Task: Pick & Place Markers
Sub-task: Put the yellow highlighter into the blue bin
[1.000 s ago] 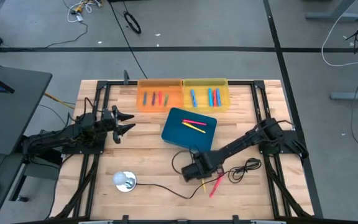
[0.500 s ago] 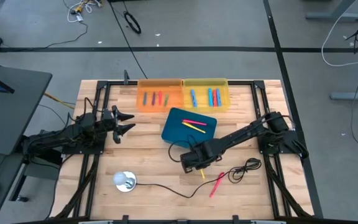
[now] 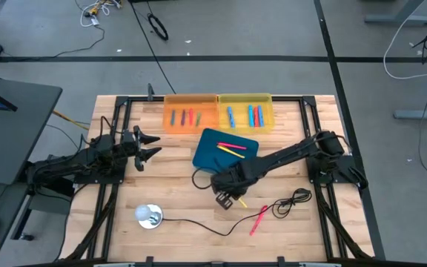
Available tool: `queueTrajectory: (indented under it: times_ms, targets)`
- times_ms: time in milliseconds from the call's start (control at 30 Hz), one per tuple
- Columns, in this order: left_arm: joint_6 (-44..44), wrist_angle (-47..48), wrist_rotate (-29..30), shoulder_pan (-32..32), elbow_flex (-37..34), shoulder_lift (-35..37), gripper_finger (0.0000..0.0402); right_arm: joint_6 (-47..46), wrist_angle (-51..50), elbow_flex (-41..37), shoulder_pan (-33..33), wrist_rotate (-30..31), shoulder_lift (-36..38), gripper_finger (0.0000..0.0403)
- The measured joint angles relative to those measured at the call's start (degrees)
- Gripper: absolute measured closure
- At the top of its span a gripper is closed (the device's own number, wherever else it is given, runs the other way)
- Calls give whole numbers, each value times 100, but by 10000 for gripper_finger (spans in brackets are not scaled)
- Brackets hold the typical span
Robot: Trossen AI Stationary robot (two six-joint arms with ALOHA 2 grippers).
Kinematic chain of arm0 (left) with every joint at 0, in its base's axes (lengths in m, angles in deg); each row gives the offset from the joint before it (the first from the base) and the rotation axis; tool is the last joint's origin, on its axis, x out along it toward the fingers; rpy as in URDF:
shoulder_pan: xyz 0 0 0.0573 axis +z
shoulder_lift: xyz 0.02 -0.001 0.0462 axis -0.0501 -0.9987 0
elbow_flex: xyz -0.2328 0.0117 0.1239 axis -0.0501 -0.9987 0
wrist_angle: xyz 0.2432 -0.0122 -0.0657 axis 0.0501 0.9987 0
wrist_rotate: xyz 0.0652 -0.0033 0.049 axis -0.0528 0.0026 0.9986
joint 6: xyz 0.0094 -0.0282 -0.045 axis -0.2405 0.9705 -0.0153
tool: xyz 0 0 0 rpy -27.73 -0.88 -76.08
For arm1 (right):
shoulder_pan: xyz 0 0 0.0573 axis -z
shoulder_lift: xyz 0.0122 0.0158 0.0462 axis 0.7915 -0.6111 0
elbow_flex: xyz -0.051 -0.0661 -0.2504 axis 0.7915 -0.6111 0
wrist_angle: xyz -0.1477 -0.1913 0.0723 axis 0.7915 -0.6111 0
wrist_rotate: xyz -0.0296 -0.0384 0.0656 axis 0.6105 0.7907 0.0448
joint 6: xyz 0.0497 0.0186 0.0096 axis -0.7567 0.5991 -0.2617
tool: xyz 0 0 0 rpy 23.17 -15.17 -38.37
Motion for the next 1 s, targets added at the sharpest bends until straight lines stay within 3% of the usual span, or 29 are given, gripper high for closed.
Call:
queueTrajectory:
  times_ms: [200, 567, 1000]
  targets:
    - [2, 0, 0, 0, 0, 2, 179, 1067, -652, 509, 88, -422, 0, 391]
    - [0, 0, 0, -1, 1, 1, 179, 2610, -1842, 1338, 88, -467, 0, 392]
    - [3, 0, 0, 0, 2, 2, 179, 3568, -2133, 1428, 536, -460, 2, 392]
